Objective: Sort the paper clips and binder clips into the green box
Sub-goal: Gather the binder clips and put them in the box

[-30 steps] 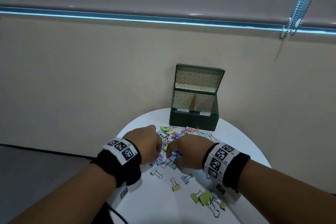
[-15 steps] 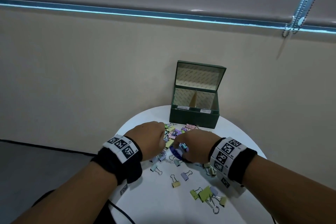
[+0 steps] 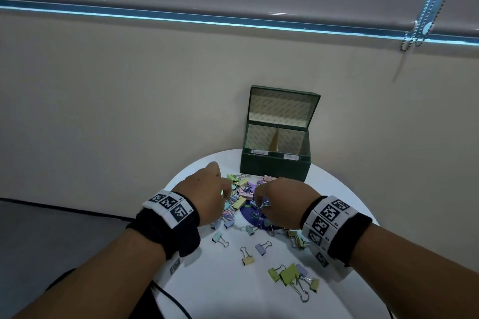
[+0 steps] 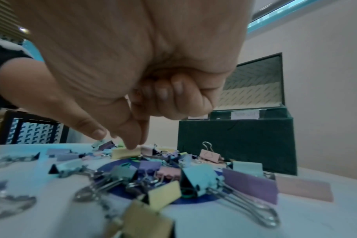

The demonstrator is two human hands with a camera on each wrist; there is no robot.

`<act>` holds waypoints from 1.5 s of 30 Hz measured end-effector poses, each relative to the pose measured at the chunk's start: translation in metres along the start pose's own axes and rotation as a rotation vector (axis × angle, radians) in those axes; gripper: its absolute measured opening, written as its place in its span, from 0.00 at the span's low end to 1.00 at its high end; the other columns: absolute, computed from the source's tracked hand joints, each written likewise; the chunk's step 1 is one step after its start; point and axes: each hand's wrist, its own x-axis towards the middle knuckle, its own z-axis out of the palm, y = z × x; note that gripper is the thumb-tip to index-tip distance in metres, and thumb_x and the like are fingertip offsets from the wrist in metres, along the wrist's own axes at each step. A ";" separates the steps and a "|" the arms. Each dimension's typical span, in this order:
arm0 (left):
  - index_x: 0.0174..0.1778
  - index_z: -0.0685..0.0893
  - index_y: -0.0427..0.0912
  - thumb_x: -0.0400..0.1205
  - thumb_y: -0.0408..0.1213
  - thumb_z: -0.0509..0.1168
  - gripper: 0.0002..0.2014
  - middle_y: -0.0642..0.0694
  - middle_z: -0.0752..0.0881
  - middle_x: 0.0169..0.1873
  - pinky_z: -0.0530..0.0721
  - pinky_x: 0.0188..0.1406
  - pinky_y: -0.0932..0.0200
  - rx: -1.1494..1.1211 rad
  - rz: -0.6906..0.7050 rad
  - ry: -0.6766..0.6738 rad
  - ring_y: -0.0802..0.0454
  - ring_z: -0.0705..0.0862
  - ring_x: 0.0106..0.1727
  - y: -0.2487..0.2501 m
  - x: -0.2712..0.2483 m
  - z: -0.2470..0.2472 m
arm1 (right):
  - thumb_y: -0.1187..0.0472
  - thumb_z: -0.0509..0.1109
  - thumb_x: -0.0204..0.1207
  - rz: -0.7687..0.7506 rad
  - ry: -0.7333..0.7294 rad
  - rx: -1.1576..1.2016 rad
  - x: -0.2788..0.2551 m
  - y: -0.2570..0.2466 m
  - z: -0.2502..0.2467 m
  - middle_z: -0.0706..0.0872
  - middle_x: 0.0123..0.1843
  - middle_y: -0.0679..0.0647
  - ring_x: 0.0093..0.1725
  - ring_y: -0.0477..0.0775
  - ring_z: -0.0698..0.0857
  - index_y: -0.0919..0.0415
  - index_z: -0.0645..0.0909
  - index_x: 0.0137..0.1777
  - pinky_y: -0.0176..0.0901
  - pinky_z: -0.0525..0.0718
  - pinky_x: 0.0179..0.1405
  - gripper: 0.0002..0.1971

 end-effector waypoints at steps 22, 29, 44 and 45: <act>0.36 0.79 0.49 0.76 0.44 0.62 0.05 0.52 0.78 0.40 0.85 0.41 0.50 -0.049 0.054 -0.083 0.51 0.80 0.39 0.002 0.003 0.004 | 0.64 0.57 0.78 0.159 -0.027 1.193 0.027 0.003 -0.015 0.65 0.26 0.50 0.23 0.49 0.60 0.54 0.66 0.30 0.39 0.58 0.22 0.14; 0.38 0.72 0.51 0.77 0.37 0.60 0.05 0.51 0.80 0.33 0.73 0.32 0.57 -0.038 -0.005 0.005 0.51 0.78 0.37 0.005 0.004 0.000 | 0.65 0.60 0.83 0.249 -0.148 1.589 0.025 0.004 -0.014 0.78 0.31 0.54 0.25 0.49 0.75 0.63 0.79 0.47 0.36 0.71 0.19 0.07; 0.39 0.74 0.48 0.86 0.41 0.51 0.11 0.49 0.81 0.37 0.70 0.36 0.53 -0.019 -0.061 0.067 0.50 0.76 0.36 0.003 0.003 -0.005 | 0.64 0.74 0.73 -0.039 -0.119 -0.040 0.048 -0.042 0.004 0.77 0.31 0.53 0.33 0.55 0.80 0.61 0.79 0.31 0.39 0.77 0.28 0.11; 0.40 0.74 0.48 0.86 0.41 0.51 0.11 0.49 0.81 0.37 0.72 0.37 0.53 -0.017 -0.064 0.065 0.49 0.77 0.37 0.003 0.003 -0.005 | 0.65 0.75 0.73 -0.034 -0.136 -0.054 0.050 -0.041 0.004 0.79 0.33 0.54 0.34 0.56 0.81 0.63 0.82 0.34 0.40 0.78 0.31 0.07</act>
